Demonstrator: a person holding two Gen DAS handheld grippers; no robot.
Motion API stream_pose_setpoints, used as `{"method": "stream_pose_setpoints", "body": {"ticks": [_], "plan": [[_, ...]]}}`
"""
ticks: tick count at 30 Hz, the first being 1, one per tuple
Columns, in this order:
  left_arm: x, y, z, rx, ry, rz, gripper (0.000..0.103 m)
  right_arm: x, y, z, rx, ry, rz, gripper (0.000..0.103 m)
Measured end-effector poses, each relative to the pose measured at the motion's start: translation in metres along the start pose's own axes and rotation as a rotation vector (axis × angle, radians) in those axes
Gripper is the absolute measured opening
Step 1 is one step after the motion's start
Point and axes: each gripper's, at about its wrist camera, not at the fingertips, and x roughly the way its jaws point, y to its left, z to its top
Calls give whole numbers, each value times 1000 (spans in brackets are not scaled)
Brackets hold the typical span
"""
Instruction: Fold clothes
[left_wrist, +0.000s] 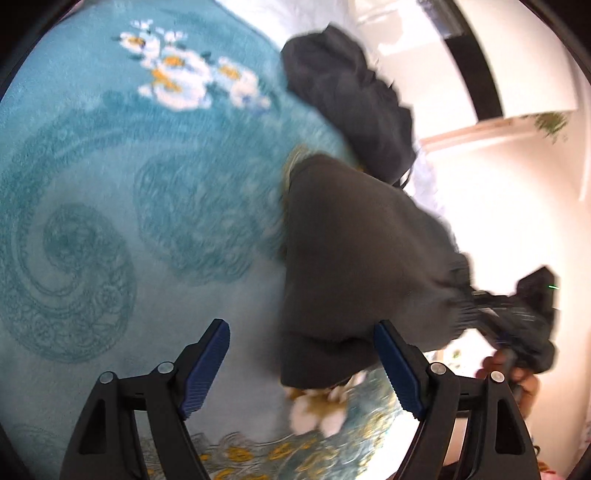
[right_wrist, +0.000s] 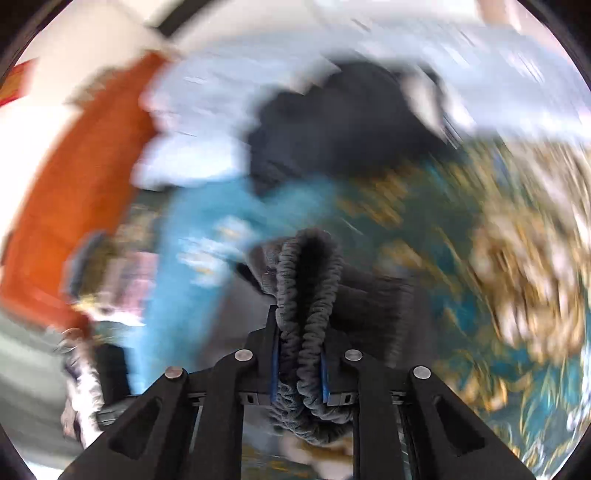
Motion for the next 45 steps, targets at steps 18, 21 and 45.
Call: {"method": "stream_pose_setpoints", "body": {"ticks": [18,21,45], "plan": [[-10,-5,-3,43,-18,97,84,35,-45,-2,127,34,79,21],[-16,0,1,0,-43,107,83,31,-53,-3,178,27,137,29],[38,-68,22,232,-79,72,81,28,3,-15,-167,2,-6,43]]}}
